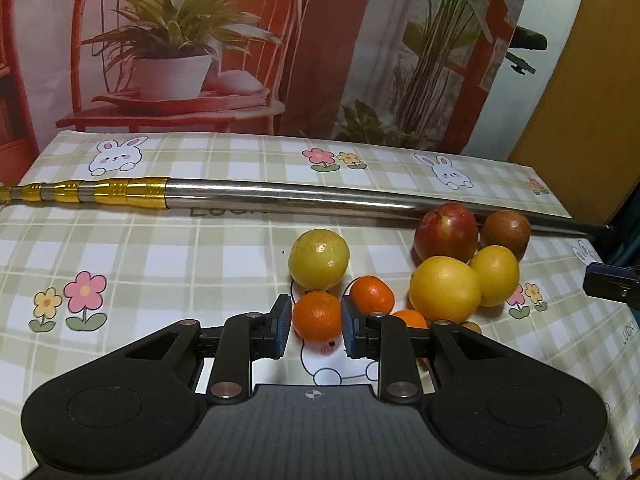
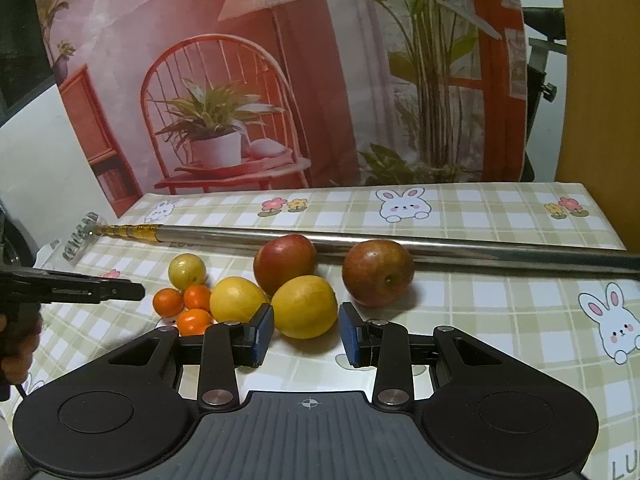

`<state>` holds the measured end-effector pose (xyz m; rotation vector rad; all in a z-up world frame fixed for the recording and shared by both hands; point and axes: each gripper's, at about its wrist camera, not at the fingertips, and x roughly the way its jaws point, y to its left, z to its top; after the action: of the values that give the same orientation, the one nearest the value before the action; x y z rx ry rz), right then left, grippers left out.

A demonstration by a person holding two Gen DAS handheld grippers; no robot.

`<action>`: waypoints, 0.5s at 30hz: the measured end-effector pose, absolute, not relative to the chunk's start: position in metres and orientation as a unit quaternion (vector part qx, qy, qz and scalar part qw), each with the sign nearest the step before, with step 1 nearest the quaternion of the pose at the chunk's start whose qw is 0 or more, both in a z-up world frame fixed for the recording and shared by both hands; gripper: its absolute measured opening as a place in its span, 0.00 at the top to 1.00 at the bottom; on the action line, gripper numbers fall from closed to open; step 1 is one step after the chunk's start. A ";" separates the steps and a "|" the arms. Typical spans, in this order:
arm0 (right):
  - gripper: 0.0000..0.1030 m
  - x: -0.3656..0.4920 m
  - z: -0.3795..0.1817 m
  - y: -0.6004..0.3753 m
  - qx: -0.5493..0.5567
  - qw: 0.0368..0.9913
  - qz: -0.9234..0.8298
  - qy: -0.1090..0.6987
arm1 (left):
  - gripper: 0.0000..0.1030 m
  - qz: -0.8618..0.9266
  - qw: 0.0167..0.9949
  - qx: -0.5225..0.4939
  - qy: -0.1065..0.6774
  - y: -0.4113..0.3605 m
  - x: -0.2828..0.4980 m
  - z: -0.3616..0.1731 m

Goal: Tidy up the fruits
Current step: 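Close the left gripper on a tangerine in the pile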

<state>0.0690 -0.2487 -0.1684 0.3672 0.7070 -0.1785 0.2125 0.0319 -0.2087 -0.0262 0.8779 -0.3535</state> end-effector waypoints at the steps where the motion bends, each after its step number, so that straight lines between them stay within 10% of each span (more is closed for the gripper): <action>1: 0.68 0.069 -0.169 -0.250 0.180 0.918 -0.087 0.344 | 0.69 -0.172 0.889 -0.015 0.424 0.032 0.214 -0.210; 4: 0.68 0.069 -0.171 -0.252 0.184 0.916 -0.089 0.345 | 0.54 -0.175 0.889 -0.015 0.422 0.033 0.216 -0.214; 15: 0.68 0.069 -0.179 -0.255 0.198 0.911 -0.091 0.349 | 0.54 -0.179 0.880 0.026 0.440 0.019 0.226 -0.230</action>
<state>0.0688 -0.2550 -0.1794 0.4090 0.7192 -0.1882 0.2261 0.0186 -0.2297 0.0532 0.9173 -0.3730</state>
